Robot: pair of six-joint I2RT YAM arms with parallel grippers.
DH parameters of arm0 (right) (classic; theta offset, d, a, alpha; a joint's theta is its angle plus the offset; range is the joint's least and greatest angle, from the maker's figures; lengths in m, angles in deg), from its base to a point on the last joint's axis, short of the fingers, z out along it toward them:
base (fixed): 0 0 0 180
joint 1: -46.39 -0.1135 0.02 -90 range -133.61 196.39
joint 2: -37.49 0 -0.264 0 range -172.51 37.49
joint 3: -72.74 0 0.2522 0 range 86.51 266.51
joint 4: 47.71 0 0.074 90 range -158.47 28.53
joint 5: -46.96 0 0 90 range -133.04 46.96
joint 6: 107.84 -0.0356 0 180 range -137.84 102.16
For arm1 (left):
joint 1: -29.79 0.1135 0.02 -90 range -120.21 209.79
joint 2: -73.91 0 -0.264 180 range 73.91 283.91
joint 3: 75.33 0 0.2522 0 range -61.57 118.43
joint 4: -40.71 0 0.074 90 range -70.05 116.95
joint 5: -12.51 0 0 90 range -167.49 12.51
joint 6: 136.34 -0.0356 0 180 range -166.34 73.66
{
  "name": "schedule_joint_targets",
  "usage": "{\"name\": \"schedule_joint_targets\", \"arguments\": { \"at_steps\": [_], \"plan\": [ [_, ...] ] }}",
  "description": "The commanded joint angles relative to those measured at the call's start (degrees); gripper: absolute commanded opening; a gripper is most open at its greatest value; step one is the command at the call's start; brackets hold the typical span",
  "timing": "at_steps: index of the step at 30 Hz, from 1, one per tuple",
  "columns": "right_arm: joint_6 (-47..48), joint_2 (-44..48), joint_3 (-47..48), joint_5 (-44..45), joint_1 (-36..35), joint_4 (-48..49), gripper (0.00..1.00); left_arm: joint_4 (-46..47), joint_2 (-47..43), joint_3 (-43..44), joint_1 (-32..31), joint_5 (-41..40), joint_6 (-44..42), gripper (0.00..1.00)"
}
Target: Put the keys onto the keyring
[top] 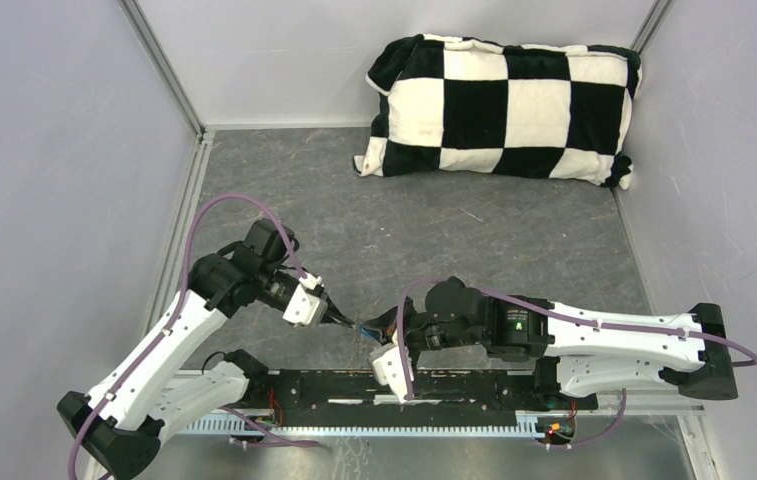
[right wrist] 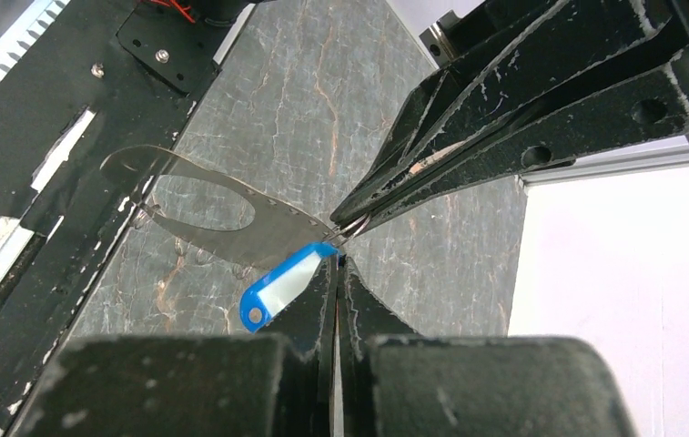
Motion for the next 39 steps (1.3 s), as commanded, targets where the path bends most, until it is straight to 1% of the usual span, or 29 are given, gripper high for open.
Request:
{"name": "schedule_joint_targets", "arguments": {
  "at_steps": [1,5,18,25,33,36,39],
  "plan": [
    [-0.74,0.54,2.93,-2.18,-0.61,4.96,0.00,1.91,0.37,1.35,0.12,-0.31,-0.76,0.02],
    [-1.74,0.83,2.80,-3.57,-0.66,5.99,0.00,3.90,0.49,1.18,0.12,-0.75,1.56,0.02],
    [-2.42,0.93,2.23,-5.29,-0.68,7.05,0.00,4.01,0.69,1.57,0.12,-1.20,1.82,0.02],
    [-5.45,1.17,0.64,-7.40,-0.74,9.96,0.00,5.72,0.45,1.53,0.12,-1.28,3.66,0.02],
    [-9.75,3.01,-3.15,-10.53,-0.57,13.91,0.00,5.74,0.07,1.25,0.12,-2.08,3.54,0.02],
    [-9.90,3.29,-3.32,-10.15,-0.41,13.40,0.00,5.77,-0.07,1.29,0.12,-1.84,3.71,0.02],
    [-9.21,4.32,-3.63,-7.92,-0.31,11.62,0.00,5.74,-0.44,1.44,0.12,-1.56,4.22,0.02]
  ]
}}
